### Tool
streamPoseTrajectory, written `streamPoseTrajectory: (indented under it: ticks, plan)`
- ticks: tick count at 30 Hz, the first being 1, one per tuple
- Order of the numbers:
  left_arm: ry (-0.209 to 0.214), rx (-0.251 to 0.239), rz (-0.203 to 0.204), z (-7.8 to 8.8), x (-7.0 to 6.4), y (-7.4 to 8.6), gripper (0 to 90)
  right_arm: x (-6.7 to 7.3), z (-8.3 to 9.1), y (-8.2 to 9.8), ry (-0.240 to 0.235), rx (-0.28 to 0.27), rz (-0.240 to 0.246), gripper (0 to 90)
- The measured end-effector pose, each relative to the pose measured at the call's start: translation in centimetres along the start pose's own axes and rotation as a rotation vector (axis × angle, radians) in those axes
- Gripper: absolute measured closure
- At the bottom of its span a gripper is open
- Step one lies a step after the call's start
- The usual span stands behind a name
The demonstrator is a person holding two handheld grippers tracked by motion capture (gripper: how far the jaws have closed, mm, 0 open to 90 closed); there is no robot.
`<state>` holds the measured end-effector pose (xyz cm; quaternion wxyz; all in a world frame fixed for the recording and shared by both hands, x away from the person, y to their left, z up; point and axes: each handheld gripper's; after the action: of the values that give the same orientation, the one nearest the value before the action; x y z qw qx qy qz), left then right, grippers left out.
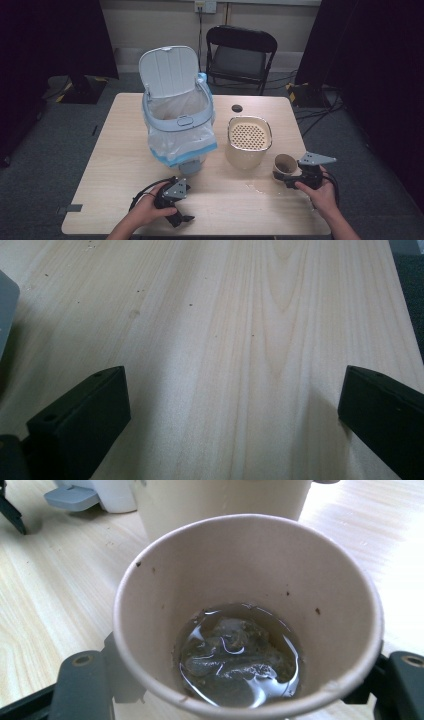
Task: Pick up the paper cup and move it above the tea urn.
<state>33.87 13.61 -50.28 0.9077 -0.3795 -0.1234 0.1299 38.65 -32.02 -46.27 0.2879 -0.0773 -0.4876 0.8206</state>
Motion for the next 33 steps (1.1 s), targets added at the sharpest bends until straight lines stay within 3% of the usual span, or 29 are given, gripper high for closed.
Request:
streamPoseTrajectory:
  ticks: [6, 7, 18, 19, 21, 22, 25, 26, 33]
  plan:
    - [0.0, 0.0, 0.0, 0.0, 0.0, 0.0, 0.0, -0.3, 0.3, -1.4, 0.015, 0.017, 0.01, 26.6]
    - [0.002, 0.01, -0.024, 0.1, 0.2, 0.0, 0.0, -0.5, 0.4, -2.0, 0.017, 0.015, 0.012, 26.6]
    - [0.002, 0.009, -0.022, 0.1, 0.1, 0.0, 0.0, -1.4, 0.6, -4.4, 0.034, 0.017, 0.02, 26.8]
    - [0.0, 0.0, -0.005, 0.0, 0.0, 0.0, 0.0, -1.5, 0.7, -4.6, 0.037, 0.014, 0.018, 26.9]
    - [0.002, 0.01, -0.024, 0.1, 0.2, 0.0, 0.0, -1.7, 0.8, -4.9, 0.043, 0.014, 0.016, 27.0]
    - [0.0, -0.001, 0.001, 0.0, 0.0, 0.0, 0.0, -1.9, 0.8, -5.1, 0.05, 0.014, 0.018, 26.9]
    - [0.0, 0.0, -0.001, 0.0, 0.0, 0.0, 0.0, -2.3, 0.9, -5.8, 0.059, 0.016, 0.017, 27.0]
    - [0.001, 0.007, -0.02, 0.1, 0.1, 0.0, 0.0, -2.4, 1.0, -6.0, 0.062, 0.018, 0.019, 27.0]
    - [0.0, 0.001, -0.006, 0.0, 0.0, 0.0, 0.0, -3.3, 0.9, -7.7, 0.081, 0.011, 0.017, 27.0]
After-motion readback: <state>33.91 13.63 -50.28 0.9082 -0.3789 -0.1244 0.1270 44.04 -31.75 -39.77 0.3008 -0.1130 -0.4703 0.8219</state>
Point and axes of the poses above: each handheld gripper's, and its own axes: z roughly backward along the jaws, y roughly out of its underside, x roughly to its left, and after that the axes turned 12 degrees about -y, right-handed
